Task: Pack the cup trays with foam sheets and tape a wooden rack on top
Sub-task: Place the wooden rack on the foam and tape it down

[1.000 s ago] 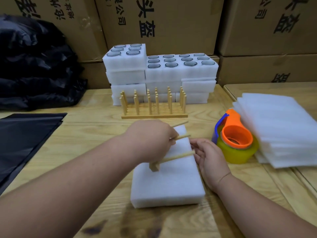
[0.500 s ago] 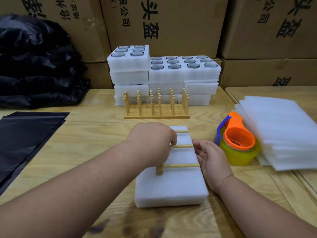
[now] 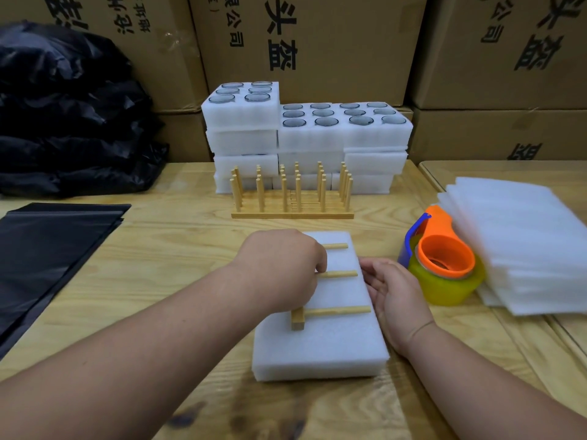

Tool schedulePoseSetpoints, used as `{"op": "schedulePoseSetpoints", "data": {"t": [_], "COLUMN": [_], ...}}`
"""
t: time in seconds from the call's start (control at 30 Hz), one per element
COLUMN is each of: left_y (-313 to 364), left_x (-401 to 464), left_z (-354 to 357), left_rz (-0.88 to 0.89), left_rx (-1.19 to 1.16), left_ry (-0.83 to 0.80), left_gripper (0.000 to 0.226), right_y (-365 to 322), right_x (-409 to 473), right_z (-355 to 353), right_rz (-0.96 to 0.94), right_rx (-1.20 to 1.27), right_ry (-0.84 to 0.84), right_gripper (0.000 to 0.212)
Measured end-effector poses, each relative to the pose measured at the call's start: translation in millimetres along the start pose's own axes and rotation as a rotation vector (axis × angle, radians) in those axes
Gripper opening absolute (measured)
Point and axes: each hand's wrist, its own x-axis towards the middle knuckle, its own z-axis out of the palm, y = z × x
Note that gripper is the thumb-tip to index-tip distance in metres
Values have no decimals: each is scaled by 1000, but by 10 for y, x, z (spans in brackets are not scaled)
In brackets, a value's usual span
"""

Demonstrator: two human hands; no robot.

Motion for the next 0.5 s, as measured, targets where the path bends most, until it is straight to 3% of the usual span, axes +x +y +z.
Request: {"op": "schedulePoseSetpoints", "data": {"t": [0.17, 0.3, 0.37, 0.5], "left_y": [-150, -385, -423, -334], "left_x": [-12, -138, -245, -402], "left_z": [68, 325, 560, 1022], "left_rz": [-40, -260, -415, -597], "left_rx": [-235, -831, -1163, -1588], "left_ry": [155, 403, 421, 443], "left_gripper": [41, 52, 55, 29], "right_y": [6, 16, 15, 15], "right_x": [-10, -20, -29, -53], "right_z": [-5, -13, -18, -7], "right_rz": [-1, -12, -11, -37], "right_rx": [-32, -71, -84, -165], "right_ry": [-15, -2, -9, -38], "right_gripper": [24, 20, 22, 32]}}
